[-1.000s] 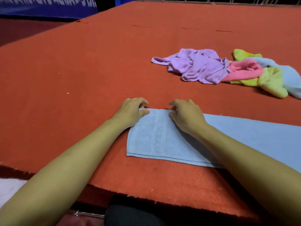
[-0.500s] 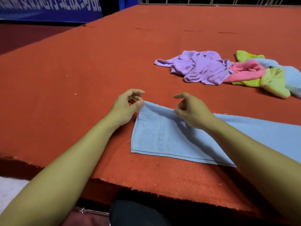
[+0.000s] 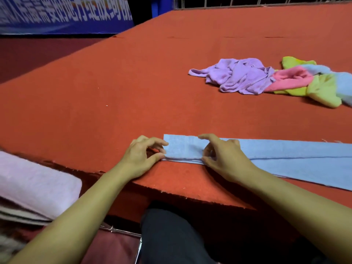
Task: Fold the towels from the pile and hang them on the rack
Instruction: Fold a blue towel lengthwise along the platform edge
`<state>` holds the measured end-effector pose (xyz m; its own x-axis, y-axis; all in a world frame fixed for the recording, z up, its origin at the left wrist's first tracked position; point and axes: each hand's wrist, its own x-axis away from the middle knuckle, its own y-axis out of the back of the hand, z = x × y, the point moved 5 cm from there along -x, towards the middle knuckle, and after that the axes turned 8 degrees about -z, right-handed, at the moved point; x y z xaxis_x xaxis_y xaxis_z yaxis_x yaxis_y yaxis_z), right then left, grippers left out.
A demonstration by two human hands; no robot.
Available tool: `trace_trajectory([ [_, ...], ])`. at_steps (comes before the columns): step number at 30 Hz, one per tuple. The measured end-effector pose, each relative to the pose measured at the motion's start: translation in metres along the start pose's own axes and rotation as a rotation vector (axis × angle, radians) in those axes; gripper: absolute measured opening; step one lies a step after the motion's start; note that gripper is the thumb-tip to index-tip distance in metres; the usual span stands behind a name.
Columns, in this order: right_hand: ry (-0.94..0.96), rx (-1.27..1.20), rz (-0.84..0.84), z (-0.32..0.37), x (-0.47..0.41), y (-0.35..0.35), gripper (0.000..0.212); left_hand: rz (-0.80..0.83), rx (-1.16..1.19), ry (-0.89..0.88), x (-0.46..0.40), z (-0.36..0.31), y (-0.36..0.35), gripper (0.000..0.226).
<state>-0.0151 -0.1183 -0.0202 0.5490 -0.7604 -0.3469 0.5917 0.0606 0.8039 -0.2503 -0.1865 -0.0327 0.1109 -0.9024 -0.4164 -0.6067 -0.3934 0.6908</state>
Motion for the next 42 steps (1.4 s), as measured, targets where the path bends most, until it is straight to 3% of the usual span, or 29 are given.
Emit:
trace_trajectory([
  [5, -0.004, -0.018, 0.026, 0.001, 0.010, 0.003, 0.053, -0.022, -0.101, -0.062, 0.001, -0.004, 0.002, 0.028],
  [11, -0.084, -0.143, -0.115, -0.026, 0.020, 0.045, 0.051, -0.082, -0.062, -0.094, -0.027, -0.039, -0.015, 0.030],
  [22, -0.457, -0.004, -0.370, -0.194, 0.128, 0.197, 0.040, 0.292, 0.245, -0.231, -0.102, -0.243, -0.211, 0.031],
  [26, -0.560, 0.141, -0.451, -0.268, 0.164, 0.262, 0.040, 0.359, 0.204, -0.279, -0.124, -0.307, -0.281, 0.028],
  [35, -0.584, 0.471, -0.241, -0.362, 0.170, 0.307, 0.063, 0.387, 0.124, -0.255, -0.141, -0.349, -0.355, 0.033],
  [39, -0.577, 0.436, -0.177, -0.377, 0.164, 0.297, 0.059, 0.428, 0.067, -0.266, -0.138, -0.348, -0.365, 0.035],
  [42, -0.575, 0.439, -0.227, -0.381, 0.163, 0.298, 0.051, 0.400, 0.022, -0.292, -0.136, -0.349, -0.368, 0.039],
])
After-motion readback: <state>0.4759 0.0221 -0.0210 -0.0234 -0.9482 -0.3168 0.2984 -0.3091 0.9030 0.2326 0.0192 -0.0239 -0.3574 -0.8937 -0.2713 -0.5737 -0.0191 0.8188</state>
